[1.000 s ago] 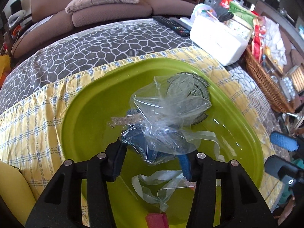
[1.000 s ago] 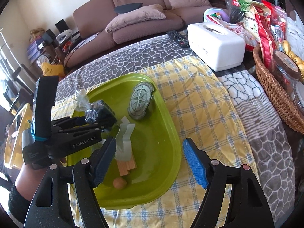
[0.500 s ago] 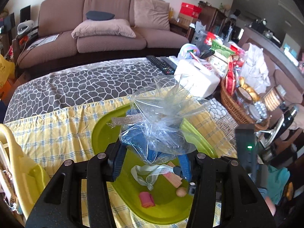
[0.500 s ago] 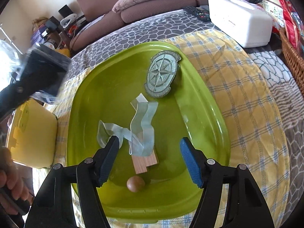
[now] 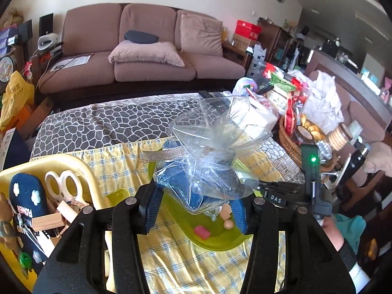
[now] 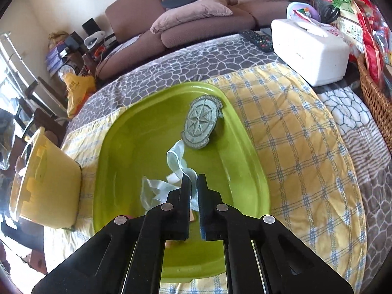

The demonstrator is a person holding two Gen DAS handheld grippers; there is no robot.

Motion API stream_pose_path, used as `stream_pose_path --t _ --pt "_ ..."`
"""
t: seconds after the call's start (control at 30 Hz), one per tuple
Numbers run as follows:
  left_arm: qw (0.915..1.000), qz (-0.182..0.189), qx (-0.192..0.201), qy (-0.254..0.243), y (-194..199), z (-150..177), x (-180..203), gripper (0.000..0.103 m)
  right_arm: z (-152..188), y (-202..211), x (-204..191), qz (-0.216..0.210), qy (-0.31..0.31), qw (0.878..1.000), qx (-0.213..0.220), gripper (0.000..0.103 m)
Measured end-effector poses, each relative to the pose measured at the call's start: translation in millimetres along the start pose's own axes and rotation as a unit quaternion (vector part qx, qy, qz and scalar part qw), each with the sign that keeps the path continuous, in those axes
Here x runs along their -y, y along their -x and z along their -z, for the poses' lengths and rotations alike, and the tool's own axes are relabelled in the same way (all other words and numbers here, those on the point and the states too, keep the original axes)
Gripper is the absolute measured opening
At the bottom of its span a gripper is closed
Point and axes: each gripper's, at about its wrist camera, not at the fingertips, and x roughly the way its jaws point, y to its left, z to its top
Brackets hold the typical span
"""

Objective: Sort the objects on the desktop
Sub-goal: 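Carry the bagged candle with the left gripper while the right gripper carries the ribbon to the yellow bin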

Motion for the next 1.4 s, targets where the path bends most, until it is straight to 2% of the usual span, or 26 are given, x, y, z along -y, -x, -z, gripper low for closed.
stream_pose_path --t 0.27,0.53,0.83,1.1,1.23,1.4 --pt "0.9991 -0.034 0.010 0.023 43 18 -44 0.046 -21 48 -38 -0.028 0.022 0.997 0.063 0.005" --pt "0.9958 -0.085 -0.002 0.033 90 42 -98 0.046 -32 112 -107 -0.068 0.075 0.986 0.129 0.005" --pt "0.9897 -0.125 -0.015 0.068 126 74 -161 0.047 -68 159 -211 -0.101 0.164 0.971 0.145 0.005" --pt "0.9854 -0.143 -0.042 0.083 128 93 -203 0.046 -99 199 -307 -0.169 0.213 0.952 0.143 0.005" --pt "0.9834 -0.146 -0.039 0.101 133 103 -219 0.046 -100 203 -356 -0.202 0.233 0.942 0.131 0.005" --pt "0.9820 -0.147 -0.017 0.118 155 105 -228 0.046 -90 180 -405 -0.230 0.241 0.937 0.106 0.005"
